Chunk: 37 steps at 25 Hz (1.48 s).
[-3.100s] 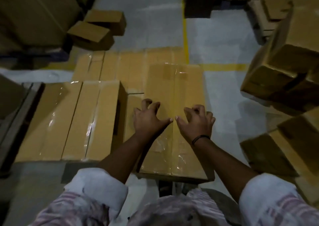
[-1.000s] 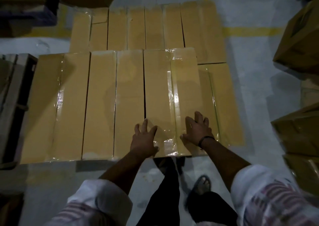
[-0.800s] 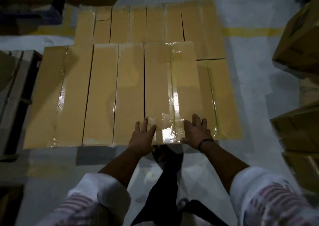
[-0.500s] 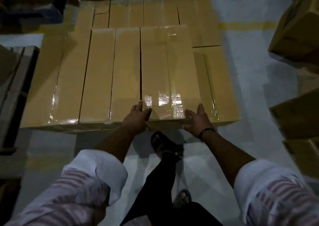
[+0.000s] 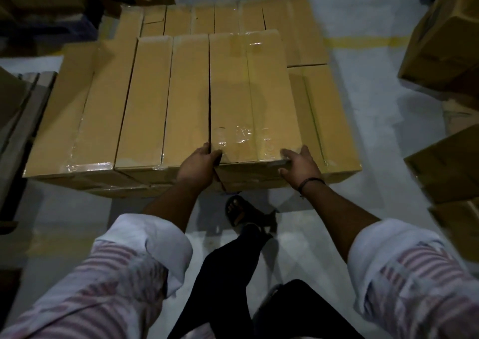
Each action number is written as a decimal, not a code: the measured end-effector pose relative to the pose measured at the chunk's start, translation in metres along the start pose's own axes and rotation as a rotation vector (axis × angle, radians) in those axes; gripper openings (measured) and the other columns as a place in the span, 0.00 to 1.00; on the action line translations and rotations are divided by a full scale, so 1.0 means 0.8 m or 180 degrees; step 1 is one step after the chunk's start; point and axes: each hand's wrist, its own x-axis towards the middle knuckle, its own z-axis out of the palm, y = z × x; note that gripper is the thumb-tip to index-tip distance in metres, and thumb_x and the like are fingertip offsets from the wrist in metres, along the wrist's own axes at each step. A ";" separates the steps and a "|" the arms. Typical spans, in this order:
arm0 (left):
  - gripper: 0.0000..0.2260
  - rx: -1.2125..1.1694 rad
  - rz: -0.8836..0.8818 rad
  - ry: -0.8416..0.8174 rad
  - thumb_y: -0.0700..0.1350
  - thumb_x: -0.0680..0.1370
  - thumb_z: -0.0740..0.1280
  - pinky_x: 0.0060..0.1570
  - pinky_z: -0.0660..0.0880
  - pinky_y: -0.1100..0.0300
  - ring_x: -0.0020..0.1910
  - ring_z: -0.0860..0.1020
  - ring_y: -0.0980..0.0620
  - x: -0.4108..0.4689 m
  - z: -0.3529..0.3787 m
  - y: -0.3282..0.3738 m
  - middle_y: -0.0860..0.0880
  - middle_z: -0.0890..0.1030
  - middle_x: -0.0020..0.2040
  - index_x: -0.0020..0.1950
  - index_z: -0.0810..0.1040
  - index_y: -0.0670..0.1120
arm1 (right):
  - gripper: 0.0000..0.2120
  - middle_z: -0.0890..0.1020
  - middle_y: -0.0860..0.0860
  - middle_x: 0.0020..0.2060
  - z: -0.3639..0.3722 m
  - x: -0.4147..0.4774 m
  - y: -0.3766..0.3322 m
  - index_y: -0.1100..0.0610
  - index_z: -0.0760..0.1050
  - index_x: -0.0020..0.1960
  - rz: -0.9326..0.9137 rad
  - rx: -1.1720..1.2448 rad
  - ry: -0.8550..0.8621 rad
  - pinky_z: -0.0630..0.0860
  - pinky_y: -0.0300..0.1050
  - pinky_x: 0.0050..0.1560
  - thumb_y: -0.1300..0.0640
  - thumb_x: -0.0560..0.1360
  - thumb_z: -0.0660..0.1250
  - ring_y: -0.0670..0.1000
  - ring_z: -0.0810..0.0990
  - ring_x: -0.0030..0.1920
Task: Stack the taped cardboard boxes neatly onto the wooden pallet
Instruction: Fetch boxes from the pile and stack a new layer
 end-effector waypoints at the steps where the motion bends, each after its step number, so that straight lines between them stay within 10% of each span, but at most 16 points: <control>1: 0.29 -0.0037 -0.0016 0.0078 0.37 0.76 0.72 0.60 0.79 0.49 0.68 0.76 0.40 0.001 0.000 0.000 0.41 0.66 0.78 0.76 0.71 0.52 | 0.26 0.57 0.60 0.77 0.002 0.002 -0.003 0.46 0.71 0.72 0.0000 0.0005 0.0067 0.70 0.51 0.69 0.54 0.76 0.72 0.64 0.71 0.69; 5: 0.14 -0.0205 -0.0110 0.0332 0.37 0.77 0.70 0.44 0.79 0.54 0.53 0.82 0.43 0.002 -0.005 0.002 0.45 0.77 0.67 0.61 0.81 0.50 | 0.25 0.64 0.60 0.73 0.015 0.001 -0.014 0.45 0.74 0.70 0.0042 0.0225 0.0290 0.74 0.49 0.66 0.51 0.74 0.73 0.63 0.76 0.64; 13: 0.14 -0.0206 -0.0207 0.0284 0.39 0.73 0.75 0.38 0.81 0.55 0.42 0.79 0.50 0.008 0.002 0.005 0.51 0.78 0.54 0.55 0.78 0.52 | 0.30 0.54 0.59 0.78 0.017 0.008 -0.001 0.44 0.70 0.73 0.0027 0.0199 0.0015 0.69 0.51 0.72 0.48 0.73 0.74 0.63 0.69 0.71; 37: 0.31 0.0146 0.0506 -0.0505 0.59 0.82 0.63 0.70 0.70 0.43 0.78 0.62 0.37 0.381 -0.129 0.123 0.43 0.55 0.83 0.81 0.59 0.48 | 0.23 0.76 0.53 0.67 -0.170 0.242 -0.081 0.51 0.70 0.73 0.0706 0.1101 -0.0345 0.71 0.41 0.59 0.65 0.80 0.58 0.56 0.76 0.64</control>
